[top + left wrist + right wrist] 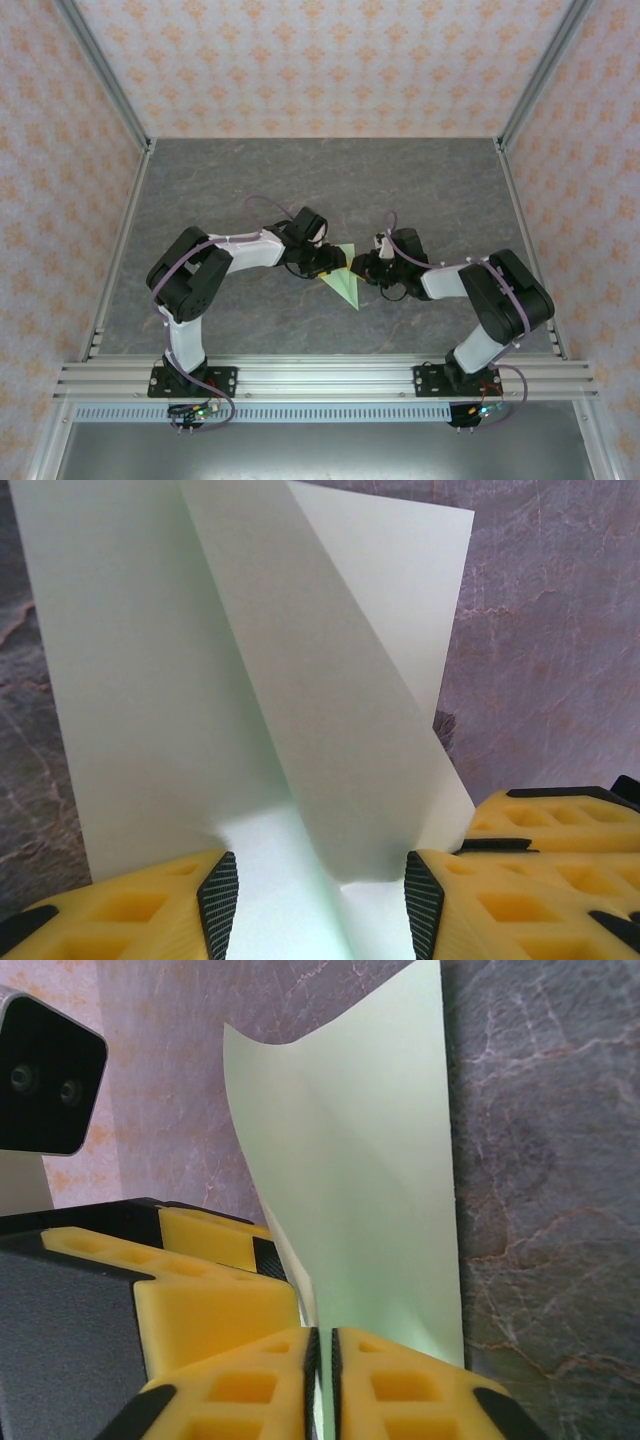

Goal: Fold a paper plane with a square sheet of paper (fold left side to right side)
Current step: Fourth fold the wing at the center of the table.

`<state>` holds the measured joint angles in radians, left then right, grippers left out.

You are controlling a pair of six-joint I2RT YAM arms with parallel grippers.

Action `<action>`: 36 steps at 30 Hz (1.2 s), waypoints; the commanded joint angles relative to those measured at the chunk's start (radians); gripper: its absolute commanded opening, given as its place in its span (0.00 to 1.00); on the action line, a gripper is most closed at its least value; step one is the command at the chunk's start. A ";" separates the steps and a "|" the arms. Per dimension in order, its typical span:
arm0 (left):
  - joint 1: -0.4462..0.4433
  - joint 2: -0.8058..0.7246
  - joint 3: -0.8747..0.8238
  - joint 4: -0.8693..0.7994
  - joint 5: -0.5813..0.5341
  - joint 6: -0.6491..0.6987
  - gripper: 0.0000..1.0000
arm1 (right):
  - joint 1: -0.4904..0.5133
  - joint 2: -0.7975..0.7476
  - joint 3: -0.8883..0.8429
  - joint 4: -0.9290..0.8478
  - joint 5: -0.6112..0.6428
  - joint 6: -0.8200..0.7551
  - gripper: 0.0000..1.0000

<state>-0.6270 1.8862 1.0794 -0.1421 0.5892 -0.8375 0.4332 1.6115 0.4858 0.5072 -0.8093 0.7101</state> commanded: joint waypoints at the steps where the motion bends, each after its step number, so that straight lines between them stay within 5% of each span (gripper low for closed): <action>1: -0.007 0.007 0.015 -0.039 -0.035 0.005 0.51 | -0.003 0.003 0.029 0.002 0.008 -0.027 0.11; 12: -0.006 0.008 0.016 -0.040 -0.032 0.005 0.51 | -0.003 -0.003 0.083 -0.202 0.099 -0.145 0.09; 36: -0.007 0.007 0.021 -0.047 -0.032 0.007 0.51 | -0.003 0.040 0.128 -0.289 0.137 -0.206 0.09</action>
<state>-0.6266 1.8862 1.0794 -0.1440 0.5892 -0.8375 0.4332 1.6375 0.5907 0.2451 -0.7029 0.5335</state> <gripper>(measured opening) 0.509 0.092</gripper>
